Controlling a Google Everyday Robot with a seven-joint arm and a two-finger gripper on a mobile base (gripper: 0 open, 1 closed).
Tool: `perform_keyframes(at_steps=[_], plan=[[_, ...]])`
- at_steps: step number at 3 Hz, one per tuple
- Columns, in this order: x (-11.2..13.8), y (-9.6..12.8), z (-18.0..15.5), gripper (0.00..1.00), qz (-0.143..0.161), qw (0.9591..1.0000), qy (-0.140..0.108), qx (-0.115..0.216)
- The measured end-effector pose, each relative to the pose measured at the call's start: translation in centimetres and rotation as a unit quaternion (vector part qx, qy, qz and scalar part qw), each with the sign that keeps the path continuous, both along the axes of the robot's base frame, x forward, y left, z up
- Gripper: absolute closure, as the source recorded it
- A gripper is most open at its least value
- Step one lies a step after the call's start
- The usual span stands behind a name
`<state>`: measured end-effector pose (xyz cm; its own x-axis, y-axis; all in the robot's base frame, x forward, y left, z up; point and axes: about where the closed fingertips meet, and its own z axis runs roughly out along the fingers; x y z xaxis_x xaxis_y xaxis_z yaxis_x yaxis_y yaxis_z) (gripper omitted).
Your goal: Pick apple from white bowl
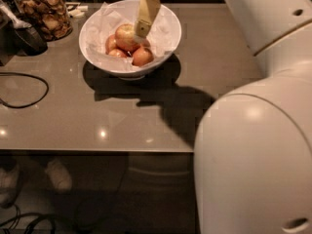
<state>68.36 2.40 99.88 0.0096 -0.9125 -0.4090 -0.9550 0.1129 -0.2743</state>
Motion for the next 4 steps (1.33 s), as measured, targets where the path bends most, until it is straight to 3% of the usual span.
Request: perform_keyframes(at_steps=[4], plan=[[3.2, 1.4, -1.7, 0.04, 0.001, 0.9999, 0.011, 0.001]])
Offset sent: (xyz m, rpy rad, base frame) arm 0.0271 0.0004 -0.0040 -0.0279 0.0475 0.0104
